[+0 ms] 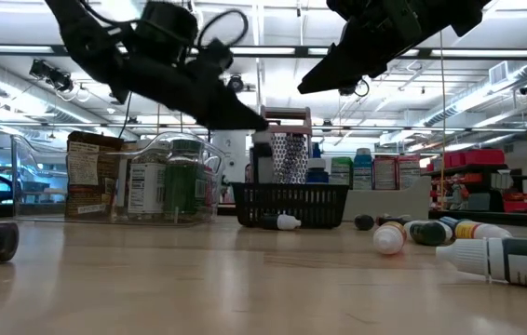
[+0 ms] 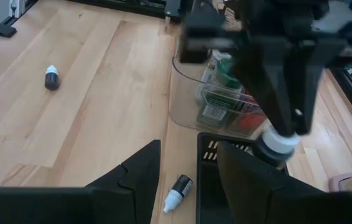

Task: Pick & Place Kitchen Items
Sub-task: Put the large black food coloring bottle into the black bin, then put the large orange food coloring bottle into the black bin

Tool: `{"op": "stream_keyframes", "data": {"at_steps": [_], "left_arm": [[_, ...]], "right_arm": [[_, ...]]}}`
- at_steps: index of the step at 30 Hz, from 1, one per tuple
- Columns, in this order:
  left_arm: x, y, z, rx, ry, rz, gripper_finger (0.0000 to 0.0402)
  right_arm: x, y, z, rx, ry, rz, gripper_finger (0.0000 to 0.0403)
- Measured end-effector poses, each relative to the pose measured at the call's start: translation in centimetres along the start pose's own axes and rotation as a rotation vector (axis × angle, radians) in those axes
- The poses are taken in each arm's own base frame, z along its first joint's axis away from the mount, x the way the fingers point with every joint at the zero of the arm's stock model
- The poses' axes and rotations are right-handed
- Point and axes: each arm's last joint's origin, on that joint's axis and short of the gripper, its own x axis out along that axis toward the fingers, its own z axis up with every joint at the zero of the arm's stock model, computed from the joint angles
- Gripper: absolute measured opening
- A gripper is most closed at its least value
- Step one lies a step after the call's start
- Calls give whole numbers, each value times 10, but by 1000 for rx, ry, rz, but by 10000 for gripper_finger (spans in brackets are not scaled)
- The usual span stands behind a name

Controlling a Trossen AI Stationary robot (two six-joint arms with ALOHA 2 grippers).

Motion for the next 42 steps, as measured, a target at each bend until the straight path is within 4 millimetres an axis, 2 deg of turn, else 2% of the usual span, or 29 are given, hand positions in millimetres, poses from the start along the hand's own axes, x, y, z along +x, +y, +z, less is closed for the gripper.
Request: {"op": "stream_keyframes", "data": {"at_steps": [5, 9, 28, 42], "left_arm": [[7, 14, -13, -41, 48, 46, 61], [6, 21, -15, -41, 61, 80, 61], [6, 22, -15, -62, 59, 89, 120], [6, 22, -15, -63, 60, 88, 124]], "right_arm": [[0, 0, 0, 0, 0, 0, 168], [0, 0, 0, 0, 0, 0, 168], [0, 0, 0, 0, 0, 0, 168], [0, 0, 0, 0, 0, 0, 168]]}}
